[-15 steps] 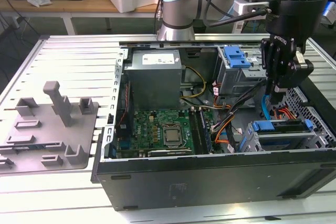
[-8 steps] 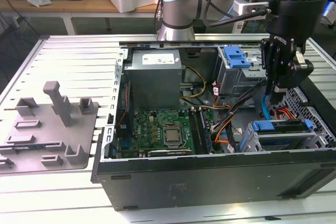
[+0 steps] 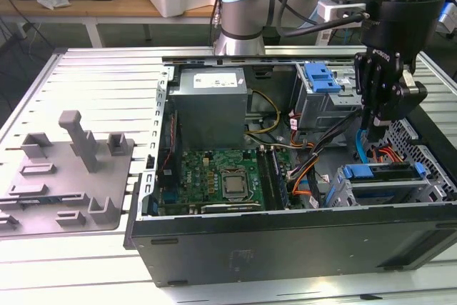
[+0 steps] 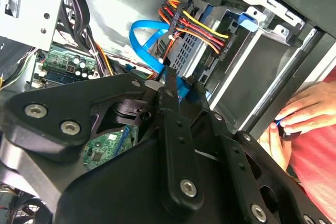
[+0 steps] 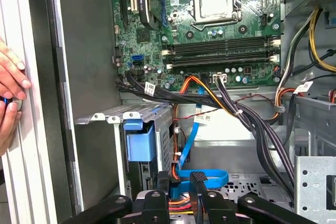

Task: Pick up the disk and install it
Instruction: 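Insert the second disk wire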

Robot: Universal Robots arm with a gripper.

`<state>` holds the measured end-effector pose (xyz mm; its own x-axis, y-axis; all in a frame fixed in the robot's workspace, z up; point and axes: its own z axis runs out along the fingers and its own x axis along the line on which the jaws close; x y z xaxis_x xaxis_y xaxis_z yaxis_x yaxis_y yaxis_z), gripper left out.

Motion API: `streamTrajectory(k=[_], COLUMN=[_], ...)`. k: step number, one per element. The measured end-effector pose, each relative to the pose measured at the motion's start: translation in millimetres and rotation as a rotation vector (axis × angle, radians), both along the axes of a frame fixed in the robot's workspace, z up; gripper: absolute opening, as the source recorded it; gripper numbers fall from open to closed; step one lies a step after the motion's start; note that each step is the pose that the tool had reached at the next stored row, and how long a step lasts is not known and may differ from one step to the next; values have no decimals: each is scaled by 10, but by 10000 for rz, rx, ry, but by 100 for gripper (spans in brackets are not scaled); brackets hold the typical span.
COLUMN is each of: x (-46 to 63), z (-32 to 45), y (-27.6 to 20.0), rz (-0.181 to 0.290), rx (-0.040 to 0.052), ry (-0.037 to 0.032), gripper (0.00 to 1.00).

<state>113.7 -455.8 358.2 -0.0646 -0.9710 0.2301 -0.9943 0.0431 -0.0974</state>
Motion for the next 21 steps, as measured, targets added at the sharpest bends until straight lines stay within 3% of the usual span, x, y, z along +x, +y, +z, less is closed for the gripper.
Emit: streamTrajectory(k=[7,9,16,21], x=[-3,-4,-5,24], z=[-2,-3,-4,-4], y=[-1,-1,-3,-6], rz=[35,40,46,46], rx=[-2,-1,-2,-1], ry=[0,0,4,109], gripper=[29,16,16,16])
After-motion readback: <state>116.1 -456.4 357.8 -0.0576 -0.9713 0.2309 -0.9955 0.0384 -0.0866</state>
